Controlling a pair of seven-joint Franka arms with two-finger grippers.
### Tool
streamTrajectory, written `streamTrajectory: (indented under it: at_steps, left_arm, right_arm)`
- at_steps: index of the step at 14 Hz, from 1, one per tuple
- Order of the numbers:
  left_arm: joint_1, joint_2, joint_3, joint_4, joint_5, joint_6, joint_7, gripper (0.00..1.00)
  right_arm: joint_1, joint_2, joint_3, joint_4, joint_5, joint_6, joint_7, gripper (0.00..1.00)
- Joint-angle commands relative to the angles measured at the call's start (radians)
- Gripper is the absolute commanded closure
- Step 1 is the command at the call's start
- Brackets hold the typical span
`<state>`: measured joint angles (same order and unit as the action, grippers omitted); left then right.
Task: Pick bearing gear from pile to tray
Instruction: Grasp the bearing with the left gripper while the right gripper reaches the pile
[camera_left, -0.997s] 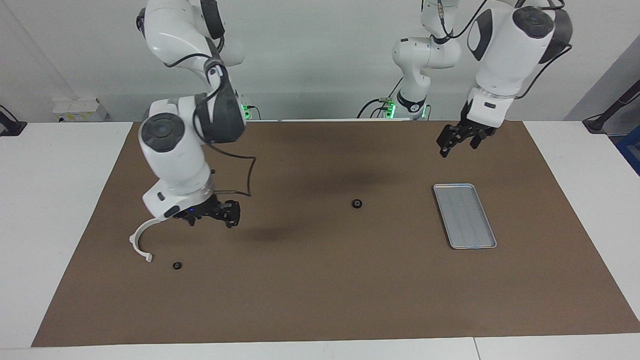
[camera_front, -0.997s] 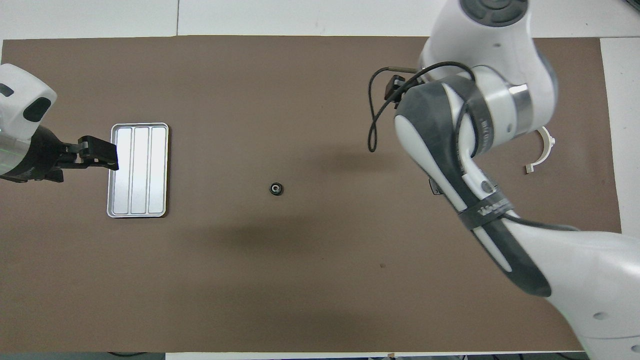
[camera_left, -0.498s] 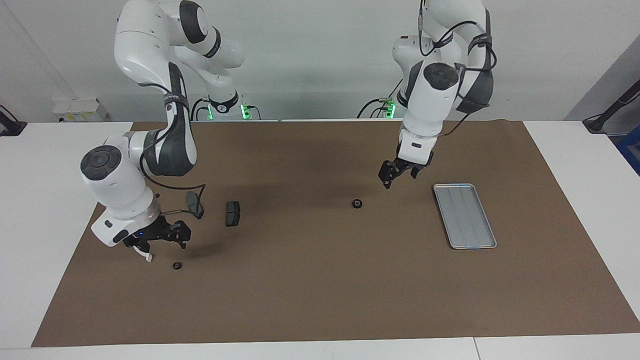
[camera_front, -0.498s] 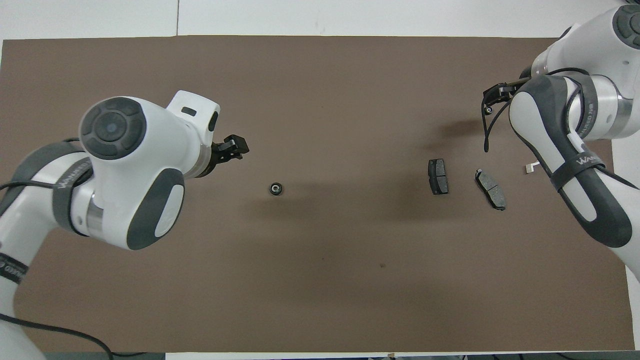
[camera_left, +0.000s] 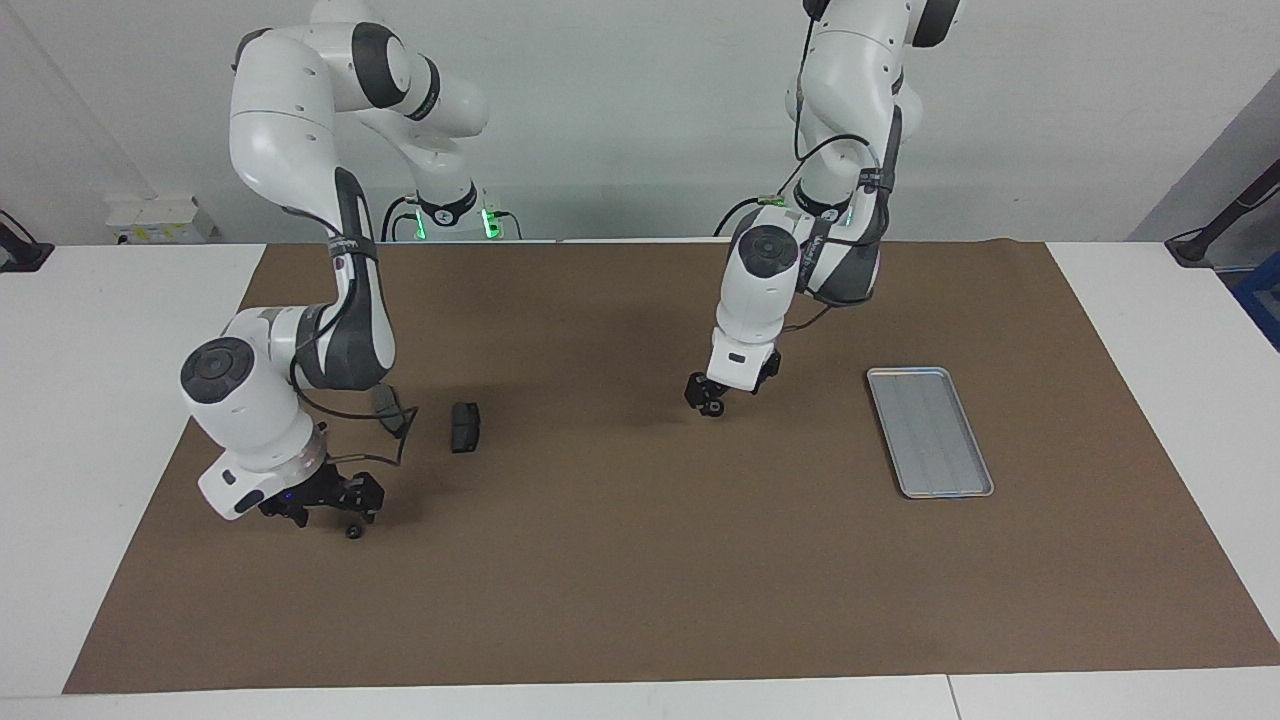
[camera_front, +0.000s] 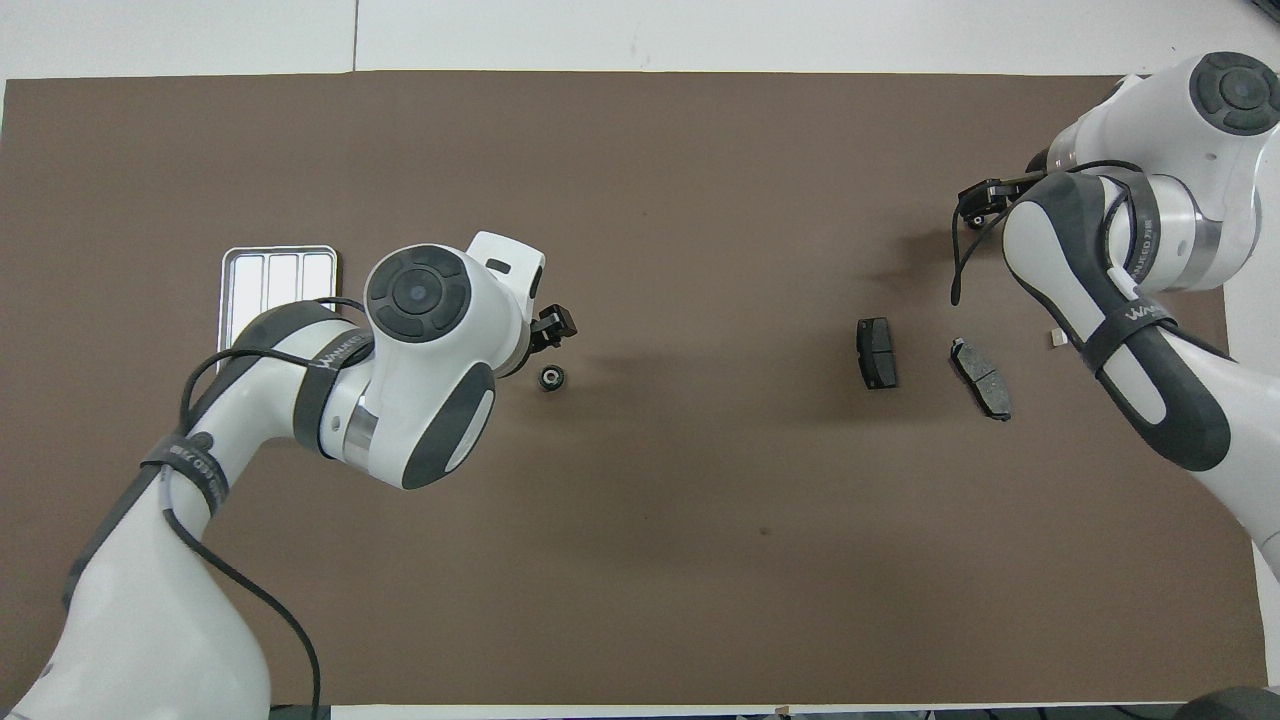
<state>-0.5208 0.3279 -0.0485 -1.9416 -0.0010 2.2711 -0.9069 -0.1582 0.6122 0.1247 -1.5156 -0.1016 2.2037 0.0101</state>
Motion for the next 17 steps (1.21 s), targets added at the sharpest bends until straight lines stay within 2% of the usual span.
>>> streamTrajectory:
  at_steps: [1, 7, 10, 14, 17]
  left_arm:
    - [-0.019, -0.013, 0.016, -0.058, 0.01, 0.062, -0.024, 0.0]
    - [-0.027, -0.018, 0.016, -0.086, 0.01, 0.09, -0.026, 0.05]
    - [-0.027, -0.003, 0.016, -0.085, 0.01, 0.128, -0.032, 0.07]
    - [-0.027, -0.001, 0.018, -0.08, 0.01, 0.128, -0.037, 0.21]
    - [-0.027, -0.001, 0.018, -0.082, 0.009, 0.122, -0.037, 0.25]
  right_arm:
    - [0.002, 0.014, 0.012, -0.003, 0.006, 0.028, 0.068, 0.0]
    - [0.003, 0.041, 0.012, -0.008, 0.006, 0.071, 0.073, 0.0]
    - [0.0, 0.041, 0.012, -0.011, 0.006, 0.073, 0.073, 0.03]
    - [-0.006, 0.041, 0.012, -0.011, 0.005, 0.073, 0.067, 0.05]
    - [-0.001, 0.041, 0.012, -0.011, 0.005, 0.074, 0.07, 0.05]
